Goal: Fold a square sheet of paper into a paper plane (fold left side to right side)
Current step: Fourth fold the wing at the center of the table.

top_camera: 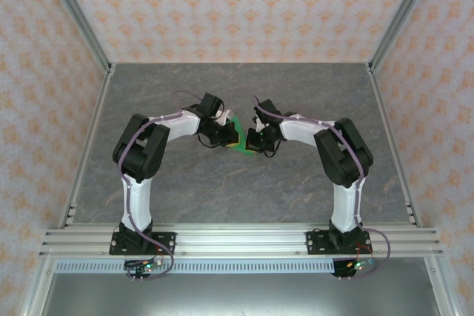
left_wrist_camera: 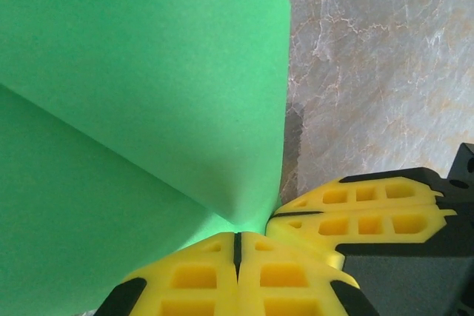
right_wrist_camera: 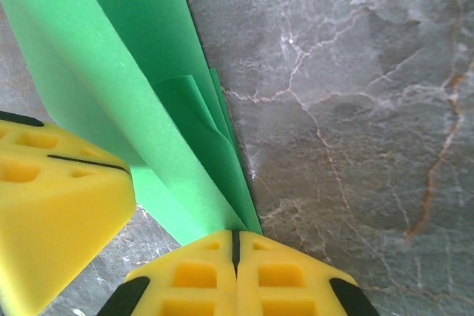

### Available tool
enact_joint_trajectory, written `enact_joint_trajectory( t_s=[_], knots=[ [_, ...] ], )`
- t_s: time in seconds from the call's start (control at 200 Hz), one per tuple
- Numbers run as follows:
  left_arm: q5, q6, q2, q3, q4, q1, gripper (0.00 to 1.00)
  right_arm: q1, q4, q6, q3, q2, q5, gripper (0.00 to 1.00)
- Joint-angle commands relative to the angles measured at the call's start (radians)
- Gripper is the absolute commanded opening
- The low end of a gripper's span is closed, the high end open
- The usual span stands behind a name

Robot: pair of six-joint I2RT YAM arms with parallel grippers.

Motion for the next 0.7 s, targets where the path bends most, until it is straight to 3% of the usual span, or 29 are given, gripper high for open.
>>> enact_joint_trajectory(
  t_s=[0.0, 0.545, 0.696],
  knots=[
    [0.031, 0.006, -0.03, -0.003, 0.027, -0.002, 0.06, -0.004, -0.143, -0.014, -0.039, 0.057, 0.119, 0.0],
    [0.085, 0.001, 0.057, 0.057, 0.043, -0.011, 0.05, -0.003, -0.147, -0.016, -0.037, 0.062, 0.116, 0.0],
    [0.046, 0.028, 0.086, 0.071, 0.007, -0.011, 0.05, -0.003, -0.151, -0.017, -0.037, 0.064, 0.118, 0.0]
  ],
)
